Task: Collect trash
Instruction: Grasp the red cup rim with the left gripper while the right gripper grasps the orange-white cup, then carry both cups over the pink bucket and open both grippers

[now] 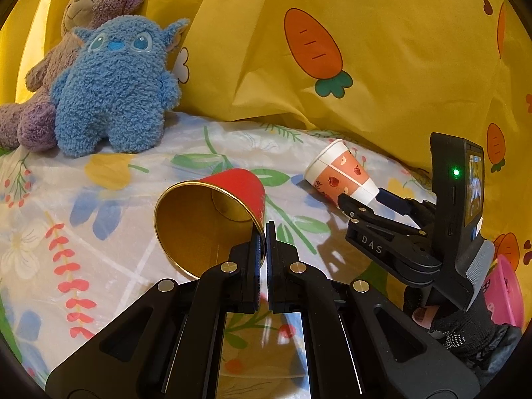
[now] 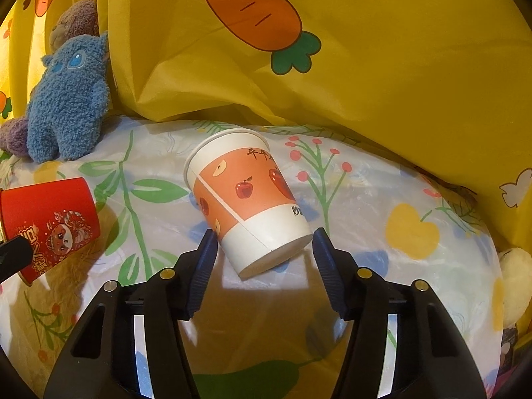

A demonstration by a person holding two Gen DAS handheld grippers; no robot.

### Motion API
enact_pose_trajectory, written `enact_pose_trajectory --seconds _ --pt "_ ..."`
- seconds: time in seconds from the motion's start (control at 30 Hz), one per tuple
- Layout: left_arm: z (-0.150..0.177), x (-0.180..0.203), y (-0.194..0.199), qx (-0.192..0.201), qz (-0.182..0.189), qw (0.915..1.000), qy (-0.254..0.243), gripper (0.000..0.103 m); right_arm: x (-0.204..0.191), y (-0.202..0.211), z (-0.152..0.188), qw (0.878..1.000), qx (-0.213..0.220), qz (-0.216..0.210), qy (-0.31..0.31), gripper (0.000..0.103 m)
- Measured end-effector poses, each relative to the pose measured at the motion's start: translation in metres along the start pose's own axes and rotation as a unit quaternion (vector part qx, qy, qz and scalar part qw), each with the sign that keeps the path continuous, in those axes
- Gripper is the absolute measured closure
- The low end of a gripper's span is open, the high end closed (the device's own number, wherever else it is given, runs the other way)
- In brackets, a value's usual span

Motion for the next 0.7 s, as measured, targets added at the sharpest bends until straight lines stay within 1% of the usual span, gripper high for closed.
enact_pose_trajectory --seconds 0.13,0.43,0.57,0.7 --pt "0.000 0.000 -0.002 -0.002 0.000 1.0000 0.000 0.101 -0.002 0.011 0.005 1.000 0.013 -0.007 -0.011 0.046" --pt "0.004 0.009 -0.001 0.002 0.017 0.9998 -0.013 0.101 0.004 0.054 0.018 0.999 0.043 0.003 -0.026 0.047" --pt "0.006 0.019 0.003 0.000 0.044 0.9989 -0.018 0.101 0.014 0.085 0.029 0.998 0.057 0.015 -0.032 0.047" --pt "0.011 0.040 0.011 0.005 0.058 0.9972 -0.046 0.101 0.029 0.120 0.044 0.996 0.072 0.031 -0.046 0.047"
Point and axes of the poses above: each gripper's, at about its wrist camera, not at the fingertips, and y roughly against the way its jaws point, x to its right, z to its underside, the point moved 1 cm from there along -y, roughly the way its jaws point, and after that the axes turned 4 degrees about -z, right-handed, at the moved point
